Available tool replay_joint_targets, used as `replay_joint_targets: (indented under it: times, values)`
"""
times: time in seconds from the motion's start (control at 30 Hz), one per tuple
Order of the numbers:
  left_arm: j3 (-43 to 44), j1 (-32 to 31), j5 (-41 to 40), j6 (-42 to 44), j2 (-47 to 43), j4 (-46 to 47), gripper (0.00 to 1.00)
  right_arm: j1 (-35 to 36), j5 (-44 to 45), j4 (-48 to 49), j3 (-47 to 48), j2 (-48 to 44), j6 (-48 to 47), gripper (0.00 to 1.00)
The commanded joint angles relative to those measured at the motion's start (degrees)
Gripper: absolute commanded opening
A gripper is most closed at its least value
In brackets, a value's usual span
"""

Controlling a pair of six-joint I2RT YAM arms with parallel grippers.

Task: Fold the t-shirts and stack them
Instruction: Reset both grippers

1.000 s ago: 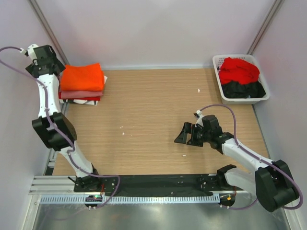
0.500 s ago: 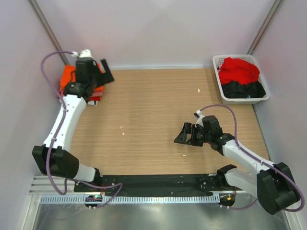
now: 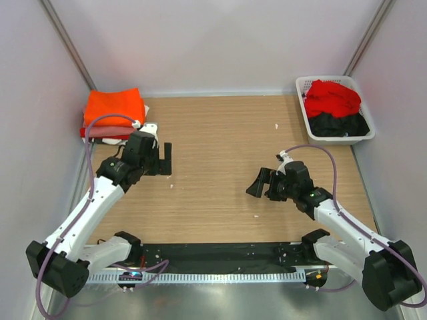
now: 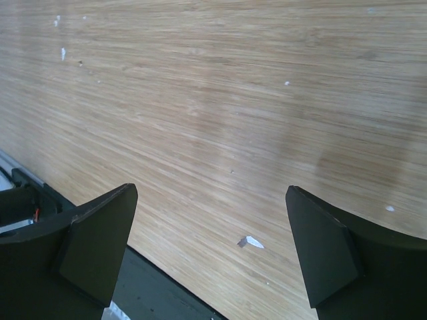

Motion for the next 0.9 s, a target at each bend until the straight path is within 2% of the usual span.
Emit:
replay_joint_targets:
  times: [0.0, 0.37, 0.43, 0.47, 0.57, 0.87]
  values:
    - [1.42, -0.45, -2.84, 0.75, 0.35, 4.03, 1.0, 0.37, 5.74, -2.28, 4.46, -1.48, 1.6, 1.0]
    - [1.95, -0.45, -3.99, -0.22, 2.63, 2.37, 1.0, 0.55, 17.34, -8.61, 18.69, -9.47, 0.56, 1.0]
    - [2.04, -0.45, -3.81, -0.22, 2.99, 2.28, 1.0, 0.55, 18.5, -9.84, 19.75, -10.62, 0.12, 1.0]
    - [1.95, -0.54, -3.81, -0.22, 3.51, 2.19, 1.0, 0.55, 22.33, -10.19, 20.63, -11.93, 0.03, 1.0]
    - [2.21, -0.45, -3.64, -0.22, 4.04, 2.1, 1.0, 0.55, 26.48, -12.04, 22.21, -13.61, 0.03, 1.0]
    - [2.48, -0.45, -1.27, -0.22, 5.18, 1.93, 1.0, 0.46, 31.59, -16.35, 23.1, -21.69, -0.85, 1.0]
